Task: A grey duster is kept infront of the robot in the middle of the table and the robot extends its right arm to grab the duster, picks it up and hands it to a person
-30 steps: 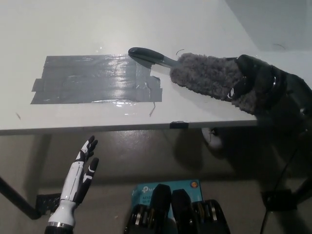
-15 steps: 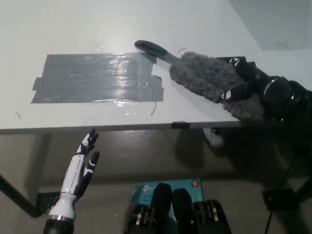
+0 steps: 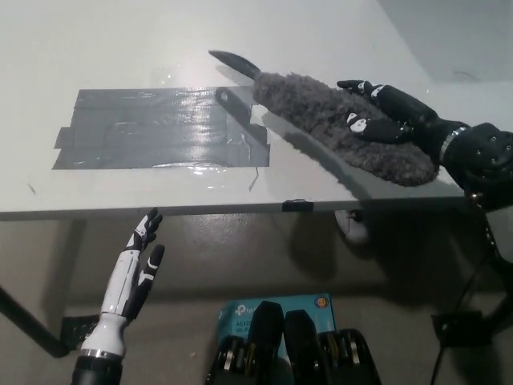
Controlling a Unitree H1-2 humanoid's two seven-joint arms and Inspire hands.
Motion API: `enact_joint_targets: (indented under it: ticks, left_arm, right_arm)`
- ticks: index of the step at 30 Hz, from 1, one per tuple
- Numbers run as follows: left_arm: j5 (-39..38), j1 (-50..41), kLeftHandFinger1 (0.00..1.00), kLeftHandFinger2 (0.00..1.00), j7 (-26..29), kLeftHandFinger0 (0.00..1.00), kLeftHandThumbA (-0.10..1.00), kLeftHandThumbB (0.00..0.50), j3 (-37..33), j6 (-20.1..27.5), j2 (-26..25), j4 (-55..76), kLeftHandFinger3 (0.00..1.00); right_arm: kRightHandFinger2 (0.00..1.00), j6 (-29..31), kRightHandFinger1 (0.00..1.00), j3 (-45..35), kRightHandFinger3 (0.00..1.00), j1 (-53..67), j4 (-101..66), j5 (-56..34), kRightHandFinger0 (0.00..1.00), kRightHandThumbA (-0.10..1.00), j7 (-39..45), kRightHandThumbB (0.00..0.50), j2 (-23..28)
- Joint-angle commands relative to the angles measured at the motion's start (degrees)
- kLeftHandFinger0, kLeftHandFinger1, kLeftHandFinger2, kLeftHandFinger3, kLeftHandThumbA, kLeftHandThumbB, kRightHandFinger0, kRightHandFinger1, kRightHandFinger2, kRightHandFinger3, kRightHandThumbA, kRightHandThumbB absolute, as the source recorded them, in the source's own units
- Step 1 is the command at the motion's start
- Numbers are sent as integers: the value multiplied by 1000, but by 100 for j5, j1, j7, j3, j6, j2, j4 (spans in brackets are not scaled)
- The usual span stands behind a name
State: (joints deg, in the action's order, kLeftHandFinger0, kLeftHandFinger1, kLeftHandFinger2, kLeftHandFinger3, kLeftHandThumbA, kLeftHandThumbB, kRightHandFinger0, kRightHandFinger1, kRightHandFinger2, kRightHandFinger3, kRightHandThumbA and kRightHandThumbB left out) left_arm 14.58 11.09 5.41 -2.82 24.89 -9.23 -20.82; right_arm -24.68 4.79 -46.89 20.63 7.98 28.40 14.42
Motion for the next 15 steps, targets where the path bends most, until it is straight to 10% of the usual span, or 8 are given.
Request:
enact_joint_targets:
  ticks: [1,15]
  left_arm:
    - [31,124,1000,1000,118,1000,1000,215,8,204,-114,41,1000]
    - [11,159,1000,1000,115,1000,1000,230,16,204,-127,25,1000]
  right_arm:
    - [949,-225,586,-388,995,-63,-412,-951,127,-100,204,173,-104]
    - [838,-225,447,-1264,1000,485,-474,-3787,0,-100,-1114,126,-944]
